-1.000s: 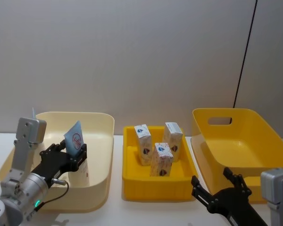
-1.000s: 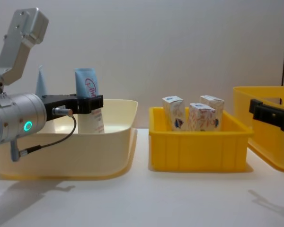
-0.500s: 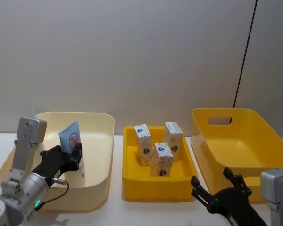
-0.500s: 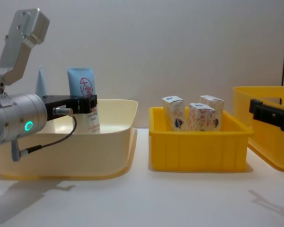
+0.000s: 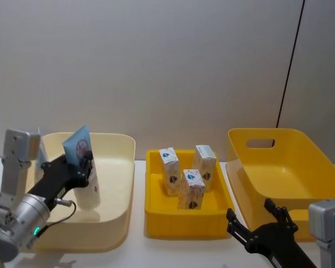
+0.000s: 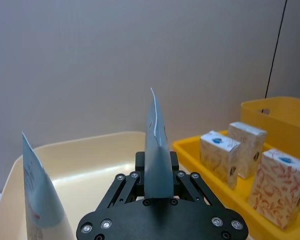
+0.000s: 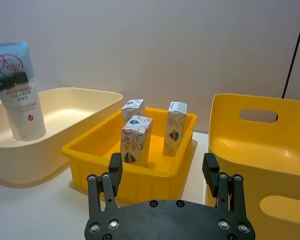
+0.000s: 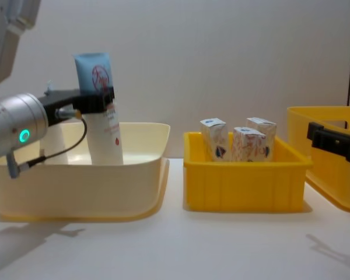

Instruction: Bimanual collaborative sorting of washing and personal care products

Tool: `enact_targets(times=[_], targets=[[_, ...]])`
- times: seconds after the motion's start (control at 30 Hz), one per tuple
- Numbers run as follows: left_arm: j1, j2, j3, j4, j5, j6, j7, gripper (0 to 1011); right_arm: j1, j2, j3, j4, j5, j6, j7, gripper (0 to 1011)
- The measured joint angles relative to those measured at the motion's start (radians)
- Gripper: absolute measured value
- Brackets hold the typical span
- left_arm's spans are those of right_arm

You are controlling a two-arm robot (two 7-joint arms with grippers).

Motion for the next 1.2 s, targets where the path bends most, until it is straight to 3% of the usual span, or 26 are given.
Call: enact_targets(times=[0.2, 0.5, 0.87, 1.2], targets=[[-0.007, 0.001, -0.014, -0.014, -0.027, -0.038, -0.053, 246, 0.000, 0.000, 0.000, 0.000, 0.000, 0.000, 0.000, 1000], [-0.020, -0.005, -0.015, -0.026, -0.076, -0.049, -0.133, 246, 0.000, 0.000, 0.000, 0.000, 0.000, 0.000, 0.000, 1000], [-0.049, -0.034, 0.021, -0.014, -0.141, -0.036, -0.234, 246, 0.000, 0.000, 0.000, 0.000, 0.000, 0.000, 0.000, 1000], [-0.066, -0.053, 0.045, 0.005, -0.177, -0.031, -0.287, 246, 0.000, 0.000, 0.000, 0.000, 0.000, 0.000, 0.000, 1000]])
